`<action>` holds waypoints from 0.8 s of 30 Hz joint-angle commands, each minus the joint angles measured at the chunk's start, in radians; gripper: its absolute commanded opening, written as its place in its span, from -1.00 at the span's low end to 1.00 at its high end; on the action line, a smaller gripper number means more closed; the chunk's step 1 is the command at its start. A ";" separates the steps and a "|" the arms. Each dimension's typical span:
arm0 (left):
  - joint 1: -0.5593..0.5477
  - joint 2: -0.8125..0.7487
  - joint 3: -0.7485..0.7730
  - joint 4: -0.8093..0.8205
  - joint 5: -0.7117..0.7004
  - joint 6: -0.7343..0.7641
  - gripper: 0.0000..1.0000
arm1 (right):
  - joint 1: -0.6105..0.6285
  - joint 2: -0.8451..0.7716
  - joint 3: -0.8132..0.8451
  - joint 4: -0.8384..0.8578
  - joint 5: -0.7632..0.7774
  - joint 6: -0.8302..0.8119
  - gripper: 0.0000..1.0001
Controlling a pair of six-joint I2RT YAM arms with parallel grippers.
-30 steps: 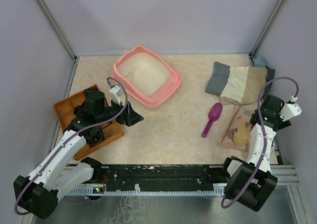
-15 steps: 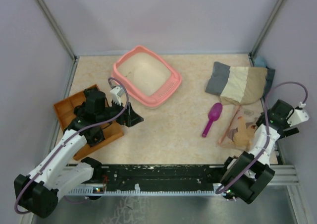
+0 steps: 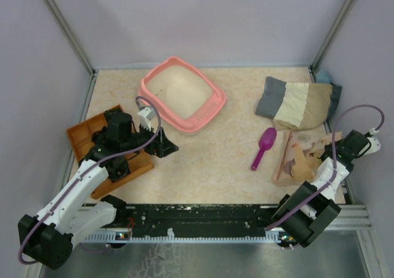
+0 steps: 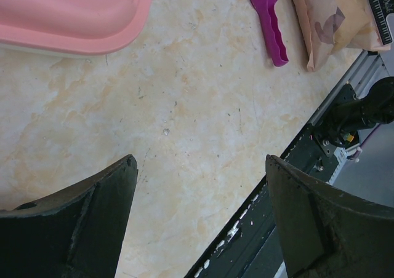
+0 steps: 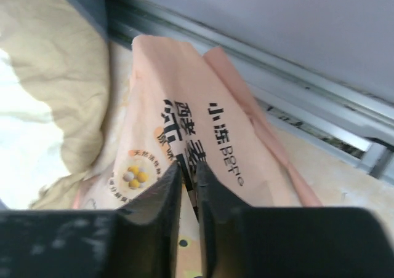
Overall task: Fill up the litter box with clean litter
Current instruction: Move the cat litter bag to the center of the board.
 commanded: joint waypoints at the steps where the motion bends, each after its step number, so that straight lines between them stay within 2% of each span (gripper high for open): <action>1: -0.005 0.002 0.018 0.023 -0.002 0.018 0.79 | 0.005 -0.033 -0.009 0.083 -0.179 0.007 -0.90; 2: -0.005 0.001 0.018 0.023 -0.003 0.018 0.79 | 0.004 -0.028 -0.004 0.078 -0.189 0.005 -1.00; 7: -0.005 -0.002 0.013 0.023 -0.009 0.021 0.79 | 0.005 -0.012 0.037 0.041 -0.237 -0.032 -1.00; 11: -0.005 -0.003 0.010 0.026 -0.008 0.022 0.79 | 0.025 -0.015 0.086 -0.011 -0.215 -0.062 -1.00; 17: -0.004 -0.003 0.011 0.029 -0.004 0.026 0.79 | 0.192 -0.015 0.164 -0.084 -0.159 -0.147 -1.00; 21: -0.004 -0.010 0.008 0.030 -0.005 0.027 0.79 | 0.233 -0.024 0.177 -0.087 -0.225 -0.162 -1.00; 24: -0.004 -0.018 -0.001 0.042 -0.003 0.029 0.79 | 0.312 -0.021 0.189 -0.105 -0.241 -0.195 -1.00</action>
